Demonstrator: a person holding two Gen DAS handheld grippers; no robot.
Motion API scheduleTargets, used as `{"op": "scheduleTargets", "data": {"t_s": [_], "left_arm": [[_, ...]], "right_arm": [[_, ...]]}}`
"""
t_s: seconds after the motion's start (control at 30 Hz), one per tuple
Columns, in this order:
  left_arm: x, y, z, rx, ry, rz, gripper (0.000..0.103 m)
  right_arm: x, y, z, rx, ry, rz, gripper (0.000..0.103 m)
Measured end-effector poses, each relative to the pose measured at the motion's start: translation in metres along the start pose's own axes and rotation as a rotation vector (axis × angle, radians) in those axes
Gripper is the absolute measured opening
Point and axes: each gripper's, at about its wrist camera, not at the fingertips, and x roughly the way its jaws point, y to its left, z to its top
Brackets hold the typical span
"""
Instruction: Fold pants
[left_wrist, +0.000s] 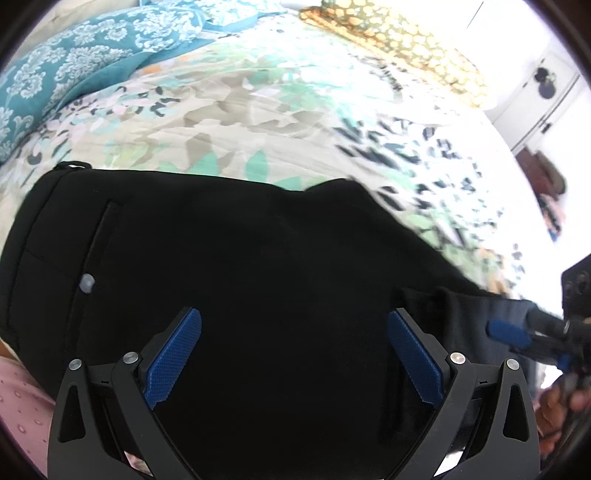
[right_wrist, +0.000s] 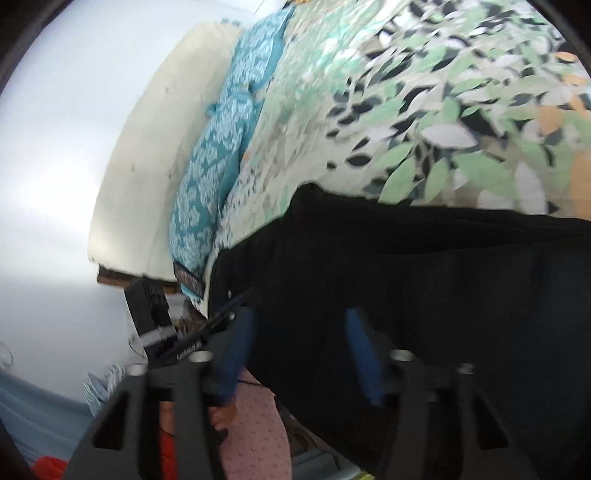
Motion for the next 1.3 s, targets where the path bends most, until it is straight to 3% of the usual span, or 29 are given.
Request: {"op": "scheduleTargets", "data": {"t_s": [0.07,0.2,0.3,0.47,0.6,0.67,0.7,0.77,0.9,1.0,1.07,1.2,1.3], "left_arm": [[-0.011,-0.007,-0.003,0.014,-0.02,-0.065,0.101],[-0.029,-0.044,-0.014,0.158,-0.045,-0.242,0.098],[-0.017,-0.074,-0.027,0.262,0.027,-0.304,0.075],[0.01,-0.093,-0.037,0.32,0.122,-0.265,0.063],[0.018,-0.105,-0.043,0.345,0.151,-0.289,0.052],[0.028,-0.109,-0.049,0.347,0.184,-0.278,0.035],[0.035,-0.109,-0.05,0.338,0.204,-0.254,0.012],[0.039,-0.106,-0.052,0.311,0.218,-0.243,0.01],[0.007,-0.103,-0.052,0.344,0.136,-0.21,0.008],[0.004,-0.094,-0.049,0.331,0.123,-0.169,0.008],[0.01,-0.087,-0.049,0.317,0.138,-0.124,0.008],[0.019,-0.084,-0.049,0.313,0.166,-0.104,0.008],[0.025,-0.089,-0.054,0.356,0.177,-0.077,0.009]], "right_arm": [[-0.03,-0.002,0.001,-0.028,-0.055,-0.03,0.069],[-0.092,-0.007,-0.012,-0.125,-0.135,-0.169,0.073],[-0.13,-0.012,-0.034,-0.165,-0.184,-0.254,0.073],[-0.165,-0.018,-0.074,-0.222,-0.273,-0.367,0.073],[-0.176,-0.028,-0.076,-0.218,-0.296,-0.424,0.073],[-0.184,-0.032,-0.072,-0.206,-0.321,-0.409,0.073],[-0.186,-0.034,-0.069,-0.199,-0.339,-0.402,0.073],[-0.19,-0.038,-0.064,-0.176,-0.365,-0.392,0.073],[-0.205,-0.041,-0.051,-0.125,-0.392,-0.414,0.073],[-0.209,-0.044,-0.034,-0.07,-0.357,-0.401,0.073],[-0.199,-0.048,-0.021,-0.03,-0.284,-0.307,0.073],[-0.158,-0.067,0.0,0.064,-0.125,-0.163,0.073],[-0.127,-0.103,0.004,0.156,-0.055,-0.243,0.072]]}}
